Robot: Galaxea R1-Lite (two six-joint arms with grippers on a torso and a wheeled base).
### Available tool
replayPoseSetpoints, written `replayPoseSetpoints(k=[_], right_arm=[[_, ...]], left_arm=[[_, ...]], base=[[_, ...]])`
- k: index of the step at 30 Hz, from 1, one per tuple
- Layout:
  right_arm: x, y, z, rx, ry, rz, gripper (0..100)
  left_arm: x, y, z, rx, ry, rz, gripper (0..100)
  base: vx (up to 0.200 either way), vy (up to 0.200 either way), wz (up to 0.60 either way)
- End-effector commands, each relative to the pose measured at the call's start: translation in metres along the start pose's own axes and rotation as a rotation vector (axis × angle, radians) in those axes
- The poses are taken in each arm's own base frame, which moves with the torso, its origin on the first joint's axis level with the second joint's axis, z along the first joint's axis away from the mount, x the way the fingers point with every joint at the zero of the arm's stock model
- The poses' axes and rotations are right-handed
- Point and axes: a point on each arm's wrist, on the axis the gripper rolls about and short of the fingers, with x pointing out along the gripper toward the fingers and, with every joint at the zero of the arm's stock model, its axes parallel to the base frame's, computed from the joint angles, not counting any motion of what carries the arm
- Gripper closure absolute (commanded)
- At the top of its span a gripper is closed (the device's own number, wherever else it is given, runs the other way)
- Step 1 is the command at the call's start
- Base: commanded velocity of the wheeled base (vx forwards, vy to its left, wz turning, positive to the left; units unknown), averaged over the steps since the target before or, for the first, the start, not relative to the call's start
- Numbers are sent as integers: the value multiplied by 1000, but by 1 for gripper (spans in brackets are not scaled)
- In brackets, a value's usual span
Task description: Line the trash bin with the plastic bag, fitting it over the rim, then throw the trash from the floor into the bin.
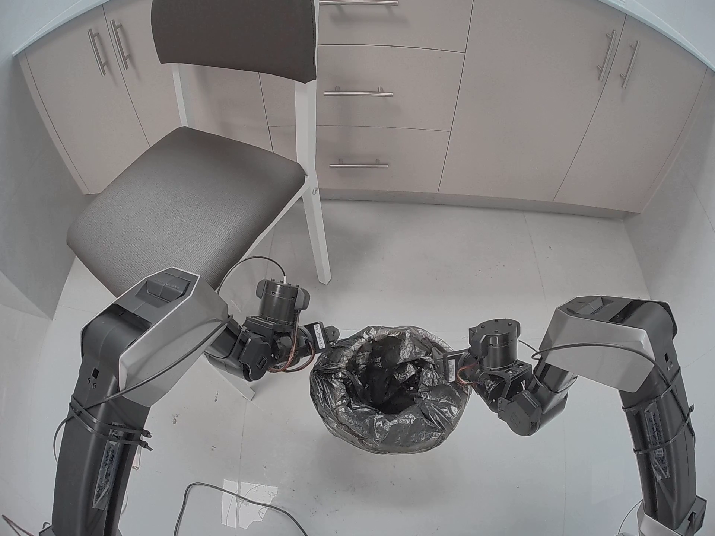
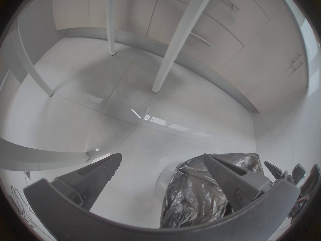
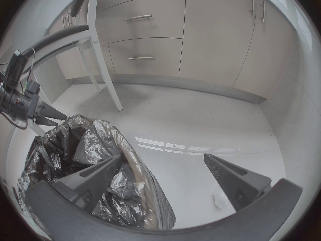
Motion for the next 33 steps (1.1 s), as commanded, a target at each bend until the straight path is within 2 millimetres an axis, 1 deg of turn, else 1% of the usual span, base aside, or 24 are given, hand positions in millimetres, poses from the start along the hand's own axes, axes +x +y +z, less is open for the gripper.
replayPoseSetpoints(k=[1,4,14,17,20,26,29,33], right_arm=[[5,0,-13,-14,27,-3,0],[8,0,-23,-27,56,-1,0],[8,-3,-23,-34,93,10,0],[7,-11,-22,-66,151,-3,0],[4,-16,-21,-97,205,24,0],[1,-16,-22,-121,226,29,0],[-3,-12,-21,-125,221,42,0],[-22,5,-11,-100,204,107,0]], left_arm=[[-5,1,-2,11,10,-6,0],[-5,2,-4,29,6,-18,0],[-5,2,-4,29,6,-18,0],[-5,2,-5,29,7,-17,0],[-5,2,-4,29,6,-18,0],[-5,2,-4,29,6,-18,0],[-4,2,-5,29,8,-15,0],[-4,2,-4,29,6,-15,0]], base=[[0,0,0],[0,0,0],[0,0,0],[0,0,0],[0,0,0],[0,0,0],[0,0,0],[0,0,0]])
